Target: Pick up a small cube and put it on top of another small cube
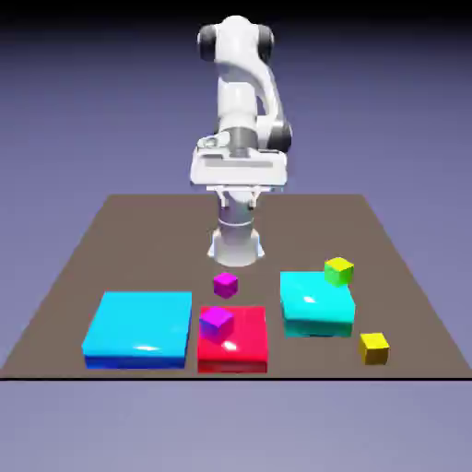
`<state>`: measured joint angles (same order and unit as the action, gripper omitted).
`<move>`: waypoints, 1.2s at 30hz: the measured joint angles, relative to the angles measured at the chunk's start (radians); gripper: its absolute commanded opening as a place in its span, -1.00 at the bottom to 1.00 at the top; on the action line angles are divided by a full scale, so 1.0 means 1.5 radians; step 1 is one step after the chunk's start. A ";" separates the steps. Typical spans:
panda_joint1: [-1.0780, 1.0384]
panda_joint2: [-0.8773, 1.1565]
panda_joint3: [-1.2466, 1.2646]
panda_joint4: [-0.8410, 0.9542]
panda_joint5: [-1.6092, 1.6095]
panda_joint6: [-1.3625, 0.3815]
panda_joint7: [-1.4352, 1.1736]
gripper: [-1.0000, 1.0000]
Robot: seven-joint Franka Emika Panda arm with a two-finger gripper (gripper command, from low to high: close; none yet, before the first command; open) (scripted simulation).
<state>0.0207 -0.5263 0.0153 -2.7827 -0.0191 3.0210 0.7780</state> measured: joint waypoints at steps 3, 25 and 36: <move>0.014 0.072 0.025 0.045 -0.032 -0.026 0.061 0.00; 0.120 0.604 0.212 0.377 -0.264 -0.221 0.511 0.00; 0.186 0.777 0.163 0.458 -0.353 -0.171 0.609 -1.00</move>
<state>0.2993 0.6396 0.2594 -2.0951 -0.5486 2.7639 1.6920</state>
